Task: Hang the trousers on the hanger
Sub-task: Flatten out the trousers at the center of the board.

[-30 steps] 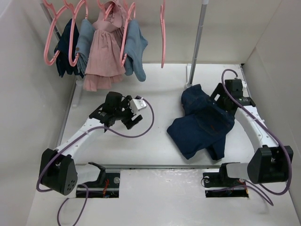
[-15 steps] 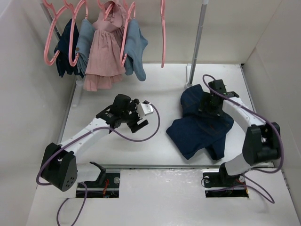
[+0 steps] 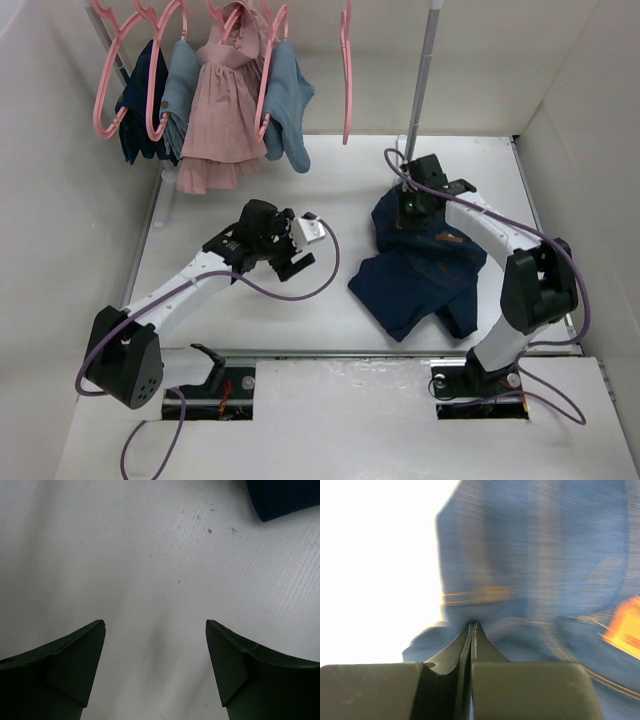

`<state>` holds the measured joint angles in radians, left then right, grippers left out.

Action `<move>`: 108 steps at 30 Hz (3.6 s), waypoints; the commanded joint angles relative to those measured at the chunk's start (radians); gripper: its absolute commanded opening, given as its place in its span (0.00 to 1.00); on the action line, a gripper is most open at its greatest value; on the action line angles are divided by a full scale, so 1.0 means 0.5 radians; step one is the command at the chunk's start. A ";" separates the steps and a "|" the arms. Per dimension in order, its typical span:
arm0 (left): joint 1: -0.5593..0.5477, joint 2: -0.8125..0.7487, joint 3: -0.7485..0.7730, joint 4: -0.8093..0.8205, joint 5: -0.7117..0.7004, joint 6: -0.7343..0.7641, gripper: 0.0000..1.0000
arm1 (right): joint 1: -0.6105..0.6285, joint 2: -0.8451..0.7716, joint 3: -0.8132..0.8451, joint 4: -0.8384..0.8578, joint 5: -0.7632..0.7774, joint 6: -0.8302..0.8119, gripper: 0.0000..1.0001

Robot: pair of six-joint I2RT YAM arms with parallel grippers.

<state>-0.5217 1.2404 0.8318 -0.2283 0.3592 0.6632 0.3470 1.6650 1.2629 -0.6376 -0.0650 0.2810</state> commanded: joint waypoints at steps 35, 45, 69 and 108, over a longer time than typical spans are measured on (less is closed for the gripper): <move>-0.727 0.655 0.653 0.049 0.248 0.094 0.96 | -0.838 -1.036 -0.795 -0.158 0.582 0.935 1.00; -0.709 0.538 0.545 0.006 0.153 -0.019 0.96 | -0.961 -0.836 -0.912 0.523 0.039 0.653 0.59; -0.718 1.013 1.110 0.416 0.604 -0.633 1.00 | 0.134 -1.063 0.398 0.483 1.400 1.570 0.00; -1.019 1.692 1.604 0.371 0.362 -0.760 0.00 | -0.378 -1.035 0.475 0.861 1.547 0.739 0.00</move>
<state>-1.0714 2.1784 1.6478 0.0925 0.5789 0.2424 0.2054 1.2140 1.4960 -0.3355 0.7246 0.7063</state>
